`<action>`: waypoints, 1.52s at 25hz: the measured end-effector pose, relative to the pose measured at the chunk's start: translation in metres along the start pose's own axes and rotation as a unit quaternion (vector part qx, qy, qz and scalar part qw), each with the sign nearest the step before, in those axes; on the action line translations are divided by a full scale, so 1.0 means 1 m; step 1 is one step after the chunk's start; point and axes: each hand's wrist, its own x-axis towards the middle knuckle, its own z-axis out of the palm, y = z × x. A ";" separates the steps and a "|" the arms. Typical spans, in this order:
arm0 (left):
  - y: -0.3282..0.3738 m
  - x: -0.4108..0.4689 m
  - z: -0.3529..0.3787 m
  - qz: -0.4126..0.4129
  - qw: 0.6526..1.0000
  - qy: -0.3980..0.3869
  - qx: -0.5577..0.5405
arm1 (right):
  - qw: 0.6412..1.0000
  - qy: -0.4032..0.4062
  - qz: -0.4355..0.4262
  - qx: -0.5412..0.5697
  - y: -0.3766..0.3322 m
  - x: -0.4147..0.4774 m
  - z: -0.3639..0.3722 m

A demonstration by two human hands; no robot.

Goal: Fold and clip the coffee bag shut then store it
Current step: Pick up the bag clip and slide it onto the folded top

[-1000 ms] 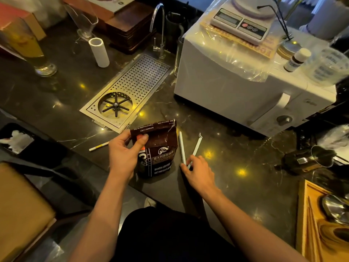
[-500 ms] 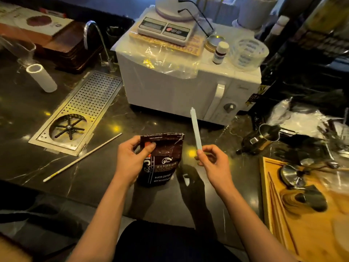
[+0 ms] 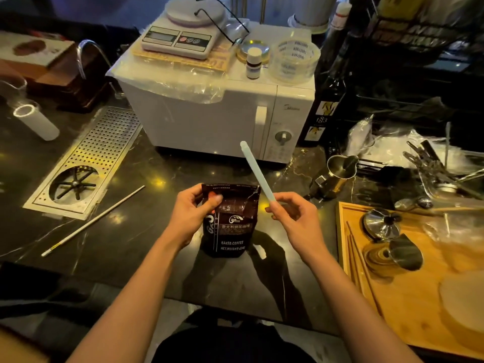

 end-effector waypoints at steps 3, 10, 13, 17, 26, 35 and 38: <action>-0.001 -0.003 -0.008 -0.008 1.000 -0.023 -0.008 | 1.000 -0.006 -0.011 -0.013 -0.002 -0.005 0.003; -0.002 0.002 -0.021 -0.012 0.996 -0.092 -0.017 | 0.995 0.015 -0.033 -0.093 -0.001 -0.005 0.019; -0.002 0.007 -0.025 -0.014 0.994 -0.107 -0.013 | 0.994 0.008 -0.033 -0.106 -0.003 -0.003 0.020; -0.008 0.006 -0.022 -0.014 0.996 -0.087 -0.025 | 0.994 0.004 -0.027 -0.103 -0.004 0.002 0.020; -0.014 0.005 -0.018 -0.031 0.997 -0.048 -0.059 | 1.000 -0.009 -0.005 0.005 -0.007 0.011 0.035; -0.010 0.002 -0.015 -0.062 0.996 0.001 -0.071 | 0.999 -0.017 0.002 0.032 -0.002 0.018 0.044; -0.014 0.003 -0.015 -0.068 0.994 -0.006 -0.085 | 0.999 0.004 0.007 0.040 0.000 0.020 0.052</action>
